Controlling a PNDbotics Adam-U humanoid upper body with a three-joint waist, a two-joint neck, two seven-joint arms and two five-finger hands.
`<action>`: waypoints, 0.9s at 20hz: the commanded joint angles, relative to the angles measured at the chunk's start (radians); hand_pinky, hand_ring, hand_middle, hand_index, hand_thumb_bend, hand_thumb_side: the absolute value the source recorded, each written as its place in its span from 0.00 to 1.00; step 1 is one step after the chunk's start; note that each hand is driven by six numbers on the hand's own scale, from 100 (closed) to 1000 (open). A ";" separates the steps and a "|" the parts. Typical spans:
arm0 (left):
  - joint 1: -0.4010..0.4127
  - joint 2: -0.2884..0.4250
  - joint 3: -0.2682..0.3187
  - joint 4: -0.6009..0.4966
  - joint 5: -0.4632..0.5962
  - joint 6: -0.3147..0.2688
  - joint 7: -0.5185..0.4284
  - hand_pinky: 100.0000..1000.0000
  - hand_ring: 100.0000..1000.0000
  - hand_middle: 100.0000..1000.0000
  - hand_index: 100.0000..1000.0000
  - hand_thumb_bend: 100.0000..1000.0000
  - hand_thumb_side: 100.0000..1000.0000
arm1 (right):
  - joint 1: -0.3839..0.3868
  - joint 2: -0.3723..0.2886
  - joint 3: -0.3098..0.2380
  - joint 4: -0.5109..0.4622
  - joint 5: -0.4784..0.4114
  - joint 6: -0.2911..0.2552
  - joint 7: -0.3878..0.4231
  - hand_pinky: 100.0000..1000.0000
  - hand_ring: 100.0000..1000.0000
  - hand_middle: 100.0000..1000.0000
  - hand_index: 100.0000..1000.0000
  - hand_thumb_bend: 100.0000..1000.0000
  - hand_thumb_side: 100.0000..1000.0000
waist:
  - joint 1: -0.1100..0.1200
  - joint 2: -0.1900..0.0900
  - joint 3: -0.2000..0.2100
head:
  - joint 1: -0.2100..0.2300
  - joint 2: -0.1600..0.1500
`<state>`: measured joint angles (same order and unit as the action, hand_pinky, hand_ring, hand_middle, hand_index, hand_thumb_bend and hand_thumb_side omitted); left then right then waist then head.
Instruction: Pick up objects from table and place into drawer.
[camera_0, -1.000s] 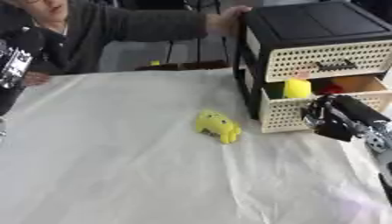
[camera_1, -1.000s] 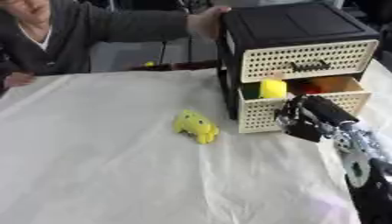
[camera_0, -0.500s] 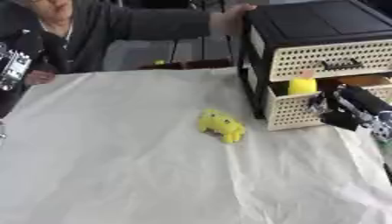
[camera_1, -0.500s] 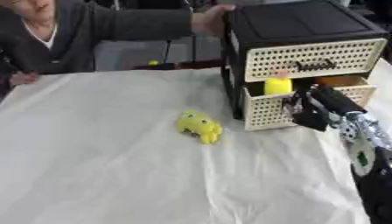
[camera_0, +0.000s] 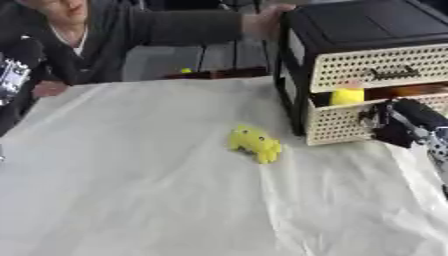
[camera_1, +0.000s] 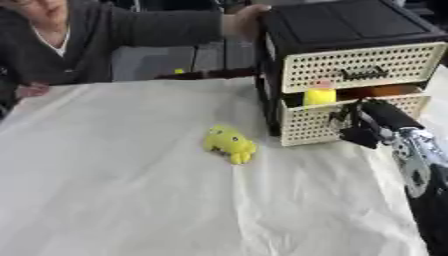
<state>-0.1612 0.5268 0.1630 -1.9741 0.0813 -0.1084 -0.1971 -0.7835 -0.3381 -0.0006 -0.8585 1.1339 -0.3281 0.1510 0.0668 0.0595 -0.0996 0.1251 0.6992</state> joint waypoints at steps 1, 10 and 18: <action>-0.019 0.012 0.002 -0.008 0.009 -0.001 -0.007 0.44 0.44 0.42 0.65 0.16 0.86 | -0.023 -0.020 -0.010 0.013 0.008 0.008 -0.007 0.19 0.40 0.43 0.62 0.00 1.00 | 0.001 -0.005 0.012 | -0.010 -0.016; -0.035 -0.002 -0.003 -0.008 0.015 -0.001 -0.015 0.44 0.44 0.42 0.65 0.15 0.86 | -0.038 -0.039 -0.029 0.022 0.000 0.028 -0.021 0.20 0.40 0.43 0.61 0.00 1.00 | 0.010 0.012 0.059 | -0.046 -0.046; -0.039 -0.009 -0.006 -0.011 0.019 -0.003 -0.020 0.44 0.44 0.42 0.65 0.15 0.86 | -0.041 -0.047 -0.043 0.030 -0.007 0.046 -0.025 0.20 0.40 0.43 0.61 0.00 1.00 | 0.016 0.016 0.082 | -0.058 -0.058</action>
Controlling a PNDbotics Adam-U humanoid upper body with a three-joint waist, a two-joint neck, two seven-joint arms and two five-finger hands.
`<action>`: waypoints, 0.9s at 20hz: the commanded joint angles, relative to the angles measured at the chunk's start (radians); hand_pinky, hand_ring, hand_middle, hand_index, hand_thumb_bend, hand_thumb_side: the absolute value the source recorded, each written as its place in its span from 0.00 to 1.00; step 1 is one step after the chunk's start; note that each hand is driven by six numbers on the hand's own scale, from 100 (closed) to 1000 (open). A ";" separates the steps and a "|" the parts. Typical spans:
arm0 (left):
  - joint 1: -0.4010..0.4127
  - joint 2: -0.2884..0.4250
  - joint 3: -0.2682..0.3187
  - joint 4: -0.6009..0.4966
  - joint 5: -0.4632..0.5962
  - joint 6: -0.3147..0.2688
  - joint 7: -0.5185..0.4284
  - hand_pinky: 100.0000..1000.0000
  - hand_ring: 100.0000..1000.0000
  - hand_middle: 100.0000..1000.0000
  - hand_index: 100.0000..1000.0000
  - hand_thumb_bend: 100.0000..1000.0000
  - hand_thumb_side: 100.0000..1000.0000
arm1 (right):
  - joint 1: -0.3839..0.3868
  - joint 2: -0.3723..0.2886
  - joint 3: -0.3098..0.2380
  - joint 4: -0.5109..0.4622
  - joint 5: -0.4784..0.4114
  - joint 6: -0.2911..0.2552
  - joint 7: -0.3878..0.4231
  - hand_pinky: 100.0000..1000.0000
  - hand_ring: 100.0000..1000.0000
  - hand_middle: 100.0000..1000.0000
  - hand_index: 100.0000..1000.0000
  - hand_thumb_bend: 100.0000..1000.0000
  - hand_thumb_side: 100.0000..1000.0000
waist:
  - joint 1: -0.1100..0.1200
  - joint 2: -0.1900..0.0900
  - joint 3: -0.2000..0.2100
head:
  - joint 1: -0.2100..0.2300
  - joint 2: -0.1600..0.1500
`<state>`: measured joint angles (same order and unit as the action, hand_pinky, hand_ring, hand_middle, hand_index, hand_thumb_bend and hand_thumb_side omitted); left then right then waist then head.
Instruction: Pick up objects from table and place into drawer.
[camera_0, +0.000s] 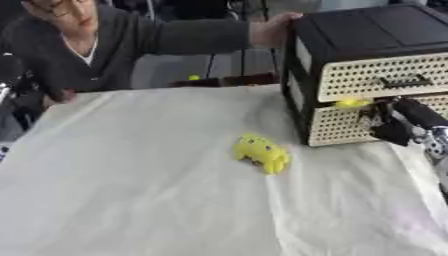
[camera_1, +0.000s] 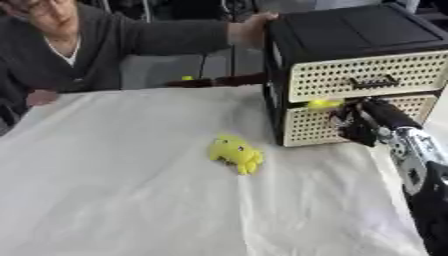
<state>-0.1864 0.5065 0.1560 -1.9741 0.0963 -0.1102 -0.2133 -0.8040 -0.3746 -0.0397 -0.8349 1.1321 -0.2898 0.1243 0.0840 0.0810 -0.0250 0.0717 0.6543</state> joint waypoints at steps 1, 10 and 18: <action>-0.014 0.010 0.001 -0.011 0.005 -0.001 -0.005 0.44 0.44 0.42 0.65 0.15 0.86 | -0.021 -0.011 -0.004 0.009 -0.005 0.009 0.002 0.20 0.40 0.43 0.61 0.00 1.00 | -0.001 -0.006 0.009 | -0.006 -0.015; -0.010 0.008 0.003 -0.007 0.002 0.000 -0.011 0.44 0.44 0.42 0.65 0.15 0.87 | 0.001 -0.012 0.000 -0.023 -0.025 -0.005 -0.001 0.20 0.41 0.44 0.61 0.00 1.00 | -0.010 -0.007 0.012 | -0.012 -0.031; 0.009 0.008 0.006 0.003 -0.009 0.006 -0.019 0.44 0.44 0.42 0.65 0.15 0.88 | 0.078 -0.019 0.015 -0.169 -0.117 -0.036 0.017 0.22 0.42 0.45 0.60 0.00 1.00 | -0.031 -0.018 -0.022 | 0.018 0.000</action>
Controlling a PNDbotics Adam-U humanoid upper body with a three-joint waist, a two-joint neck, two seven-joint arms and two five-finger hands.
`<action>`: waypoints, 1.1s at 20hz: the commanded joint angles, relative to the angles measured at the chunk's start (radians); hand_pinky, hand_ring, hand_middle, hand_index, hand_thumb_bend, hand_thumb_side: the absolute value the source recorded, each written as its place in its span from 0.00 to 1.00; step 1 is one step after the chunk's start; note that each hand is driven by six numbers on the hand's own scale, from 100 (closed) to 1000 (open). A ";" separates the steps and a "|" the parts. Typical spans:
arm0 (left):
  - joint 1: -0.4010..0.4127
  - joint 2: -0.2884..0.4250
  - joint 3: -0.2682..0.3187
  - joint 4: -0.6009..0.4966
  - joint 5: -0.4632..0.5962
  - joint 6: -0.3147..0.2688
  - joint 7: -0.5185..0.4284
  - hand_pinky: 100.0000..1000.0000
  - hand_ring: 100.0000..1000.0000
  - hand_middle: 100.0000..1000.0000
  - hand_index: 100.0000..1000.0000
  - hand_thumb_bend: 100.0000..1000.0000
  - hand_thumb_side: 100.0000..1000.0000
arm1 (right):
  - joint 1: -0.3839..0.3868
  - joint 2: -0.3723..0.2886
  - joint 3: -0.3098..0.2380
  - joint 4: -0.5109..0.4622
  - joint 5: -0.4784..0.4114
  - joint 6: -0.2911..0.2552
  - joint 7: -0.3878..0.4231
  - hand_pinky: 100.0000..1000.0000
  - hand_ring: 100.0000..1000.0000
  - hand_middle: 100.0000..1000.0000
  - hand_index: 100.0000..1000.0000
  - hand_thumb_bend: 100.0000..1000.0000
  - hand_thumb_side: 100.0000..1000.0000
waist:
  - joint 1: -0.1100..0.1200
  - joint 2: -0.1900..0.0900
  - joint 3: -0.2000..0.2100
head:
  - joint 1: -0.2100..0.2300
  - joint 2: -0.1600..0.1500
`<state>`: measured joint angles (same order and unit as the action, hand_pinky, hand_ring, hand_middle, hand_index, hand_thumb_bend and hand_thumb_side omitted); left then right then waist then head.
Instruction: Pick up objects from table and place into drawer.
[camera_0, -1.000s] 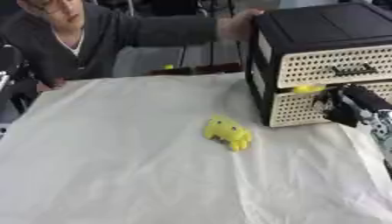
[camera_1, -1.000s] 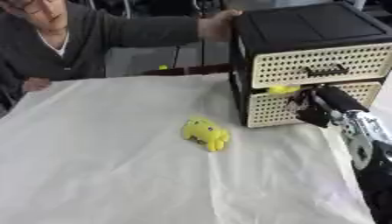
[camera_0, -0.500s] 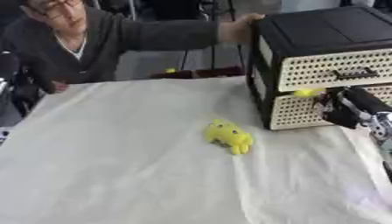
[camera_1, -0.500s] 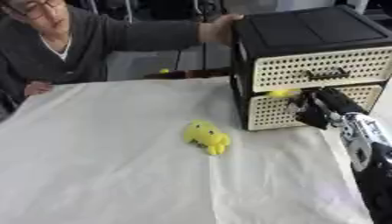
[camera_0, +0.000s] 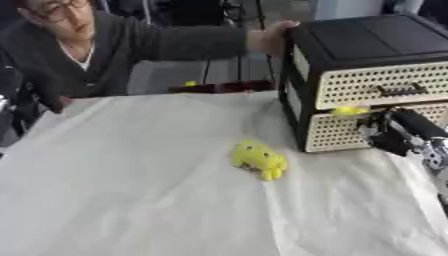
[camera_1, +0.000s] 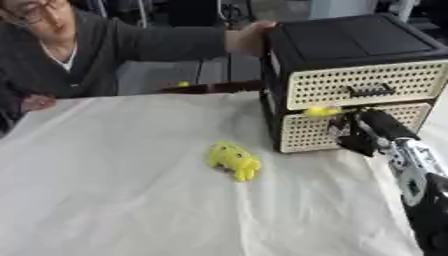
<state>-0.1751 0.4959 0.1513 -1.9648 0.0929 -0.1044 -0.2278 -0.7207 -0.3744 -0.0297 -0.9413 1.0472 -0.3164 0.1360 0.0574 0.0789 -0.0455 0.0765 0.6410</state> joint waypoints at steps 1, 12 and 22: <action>0.000 0.020 0.011 -0.006 -0.006 0.000 -0.005 0.45 0.44 0.42 0.65 0.15 0.88 | 0.006 -0.023 0.006 -0.084 -0.044 -0.013 0.008 0.22 0.42 0.45 0.60 0.00 1.00 | -0.007 -0.020 -0.003 | 0.019 0.020; 0.028 0.028 0.018 -0.002 -0.016 -0.004 -0.019 0.45 0.45 0.43 0.65 0.14 0.89 | 0.183 -0.073 0.006 -0.346 -0.205 -0.024 0.026 0.23 0.43 0.46 0.59 0.00 1.00 | -0.026 -0.040 -0.022 | 0.044 0.043; 0.046 0.024 0.026 0.000 -0.027 -0.007 -0.017 0.46 0.46 0.46 0.64 0.14 0.90 | 0.364 -0.076 -0.046 -0.574 -0.392 0.000 0.004 0.24 0.44 0.48 0.57 0.00 0.97 | -0.028 -0.038 -0.043 | 0.065 0.053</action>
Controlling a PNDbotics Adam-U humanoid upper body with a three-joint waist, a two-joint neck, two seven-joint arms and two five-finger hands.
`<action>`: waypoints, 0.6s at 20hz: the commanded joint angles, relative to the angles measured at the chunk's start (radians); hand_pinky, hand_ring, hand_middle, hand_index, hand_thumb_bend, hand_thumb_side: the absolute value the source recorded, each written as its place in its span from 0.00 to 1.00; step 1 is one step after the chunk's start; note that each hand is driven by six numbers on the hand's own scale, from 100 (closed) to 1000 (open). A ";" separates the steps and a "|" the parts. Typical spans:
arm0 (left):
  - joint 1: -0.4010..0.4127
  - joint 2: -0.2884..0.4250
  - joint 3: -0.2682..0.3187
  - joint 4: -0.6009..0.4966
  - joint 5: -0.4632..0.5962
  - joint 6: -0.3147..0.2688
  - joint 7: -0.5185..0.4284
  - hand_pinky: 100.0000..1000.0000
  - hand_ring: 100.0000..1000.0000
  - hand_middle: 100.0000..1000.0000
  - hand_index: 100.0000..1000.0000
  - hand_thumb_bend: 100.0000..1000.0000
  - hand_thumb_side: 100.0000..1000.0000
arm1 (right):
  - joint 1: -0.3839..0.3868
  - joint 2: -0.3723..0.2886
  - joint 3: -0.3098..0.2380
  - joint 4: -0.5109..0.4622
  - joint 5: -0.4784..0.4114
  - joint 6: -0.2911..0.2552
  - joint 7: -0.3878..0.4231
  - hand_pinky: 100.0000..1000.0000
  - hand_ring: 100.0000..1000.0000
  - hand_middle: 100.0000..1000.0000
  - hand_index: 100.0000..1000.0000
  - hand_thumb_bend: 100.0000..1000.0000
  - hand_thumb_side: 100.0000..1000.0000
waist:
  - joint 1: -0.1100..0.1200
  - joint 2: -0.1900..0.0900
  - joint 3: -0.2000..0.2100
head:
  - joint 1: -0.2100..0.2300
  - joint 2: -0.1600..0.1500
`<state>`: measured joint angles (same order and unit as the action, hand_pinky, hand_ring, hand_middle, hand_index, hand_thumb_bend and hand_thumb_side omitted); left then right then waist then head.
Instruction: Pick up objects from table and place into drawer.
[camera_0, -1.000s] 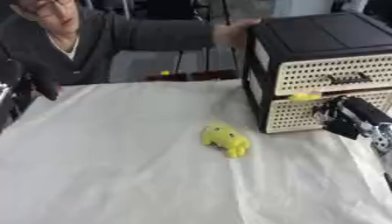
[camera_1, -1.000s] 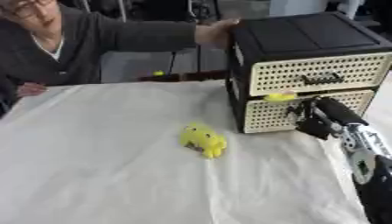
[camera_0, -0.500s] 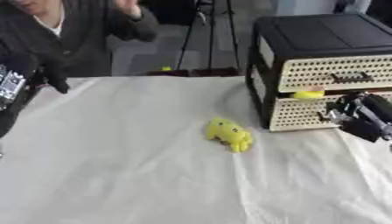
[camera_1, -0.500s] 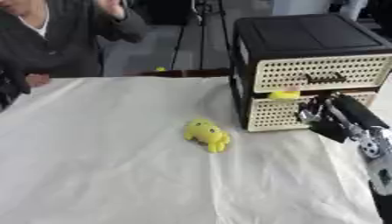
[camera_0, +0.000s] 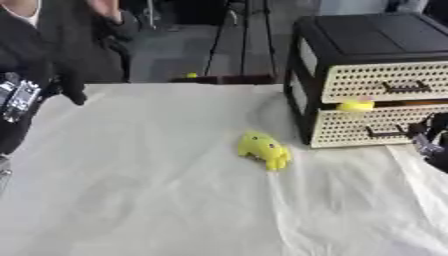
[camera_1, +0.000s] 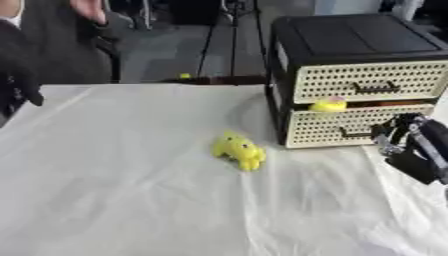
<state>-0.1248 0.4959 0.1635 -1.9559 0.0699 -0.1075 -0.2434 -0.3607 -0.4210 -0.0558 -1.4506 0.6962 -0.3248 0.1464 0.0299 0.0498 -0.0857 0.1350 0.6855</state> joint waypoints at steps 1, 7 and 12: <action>-0.002 0.023 0.014 -0.010 -0.006 -0.004 -0.002 0.46 0.46 0.46 0.64 0.14 0.90 | 0.017 -0.029 -0.022 -0.080 -0.053 0.010 -0.007 0.24 0.44 0.48 0.57 0.00 0.96 | -0.001 -0.008 -0.006 | 0.009 0.010; 0.005 0.018 0.015 -0.013 -0.017 -0.009 -0.008 0.46 0.47 0.47 0.64 0.14 0.91 | 0.074 -0.027 -0.039 -0.142 -0.096 0.021 -0.012 0.25 0.44 0.48 0.57 0.00 0.96 | 0.000 -0.005 -0.016 | 0.012 0.008; 0.005 0.013 0.012 -0.014 -0.017 -0.009 -0.006 0.46 0.46 0.47 0.65 0.13 0.91 | 0.092 -0.016 -0.042 -0.165 -0.128 0.017 -0.014 0.25 0.44 0.48 0.56 0.00 0.95 | 0.002 -0.003 -0.019 | 0.013 0.009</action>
<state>-0.1139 0.4924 0.1643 -1.9562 0.0552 -0.1143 -0.2500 -0.2605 -0.4194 -0.0867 -1.5870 0.5805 -0.3081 0.1361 0.0335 0.0541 -0.1047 0.1451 0.6892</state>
